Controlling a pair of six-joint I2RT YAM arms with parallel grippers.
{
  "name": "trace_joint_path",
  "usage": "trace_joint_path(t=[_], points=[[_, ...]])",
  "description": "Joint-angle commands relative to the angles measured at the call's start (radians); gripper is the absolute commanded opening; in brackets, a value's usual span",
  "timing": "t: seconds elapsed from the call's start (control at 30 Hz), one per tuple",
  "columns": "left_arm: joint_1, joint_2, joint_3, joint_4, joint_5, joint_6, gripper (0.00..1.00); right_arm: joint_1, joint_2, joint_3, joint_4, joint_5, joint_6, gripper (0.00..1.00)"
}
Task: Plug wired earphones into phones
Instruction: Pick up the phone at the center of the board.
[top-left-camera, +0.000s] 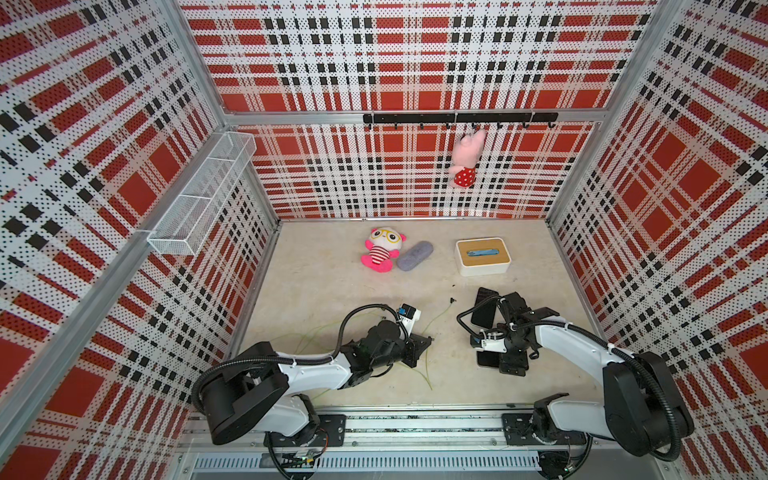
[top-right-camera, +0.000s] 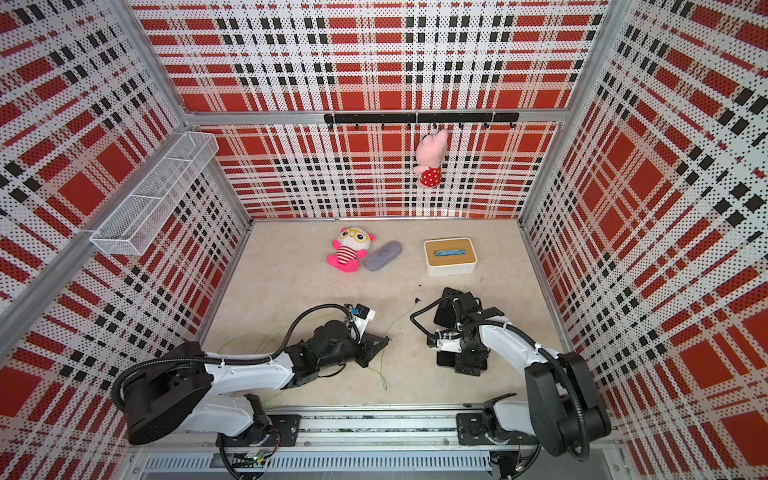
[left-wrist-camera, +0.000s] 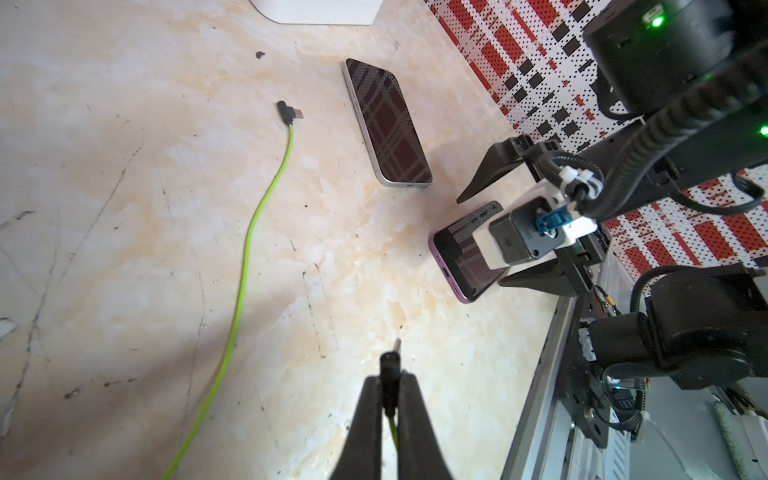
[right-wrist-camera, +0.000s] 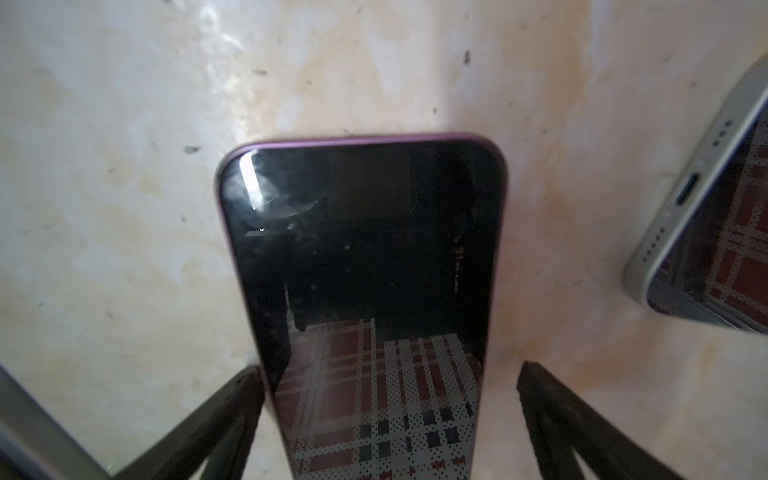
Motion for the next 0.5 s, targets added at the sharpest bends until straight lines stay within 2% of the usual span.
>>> trace_joint_path(t=[0.0, 0.33, 0.47], points=[[0.001, -0.013, -0.016, 0.03, -0.005, 0.017, 0.0, -0.01, 0.036, -0.031, 0.03, 0.007, -0.059, 1.0], [-0.018, 0.017, 0.0, 0.032, 0.004, 0.019, 0.0, -0.015, 0.133, -0.007, 0.049, -0.044, -0.055, 0.92], [-0.02, 0.016, -0.002, 0.036, -0.001, 0.005, 0.0, -0.015, 0.134, -0.019, 0.064, -0.04, -0.054, 0.83]])
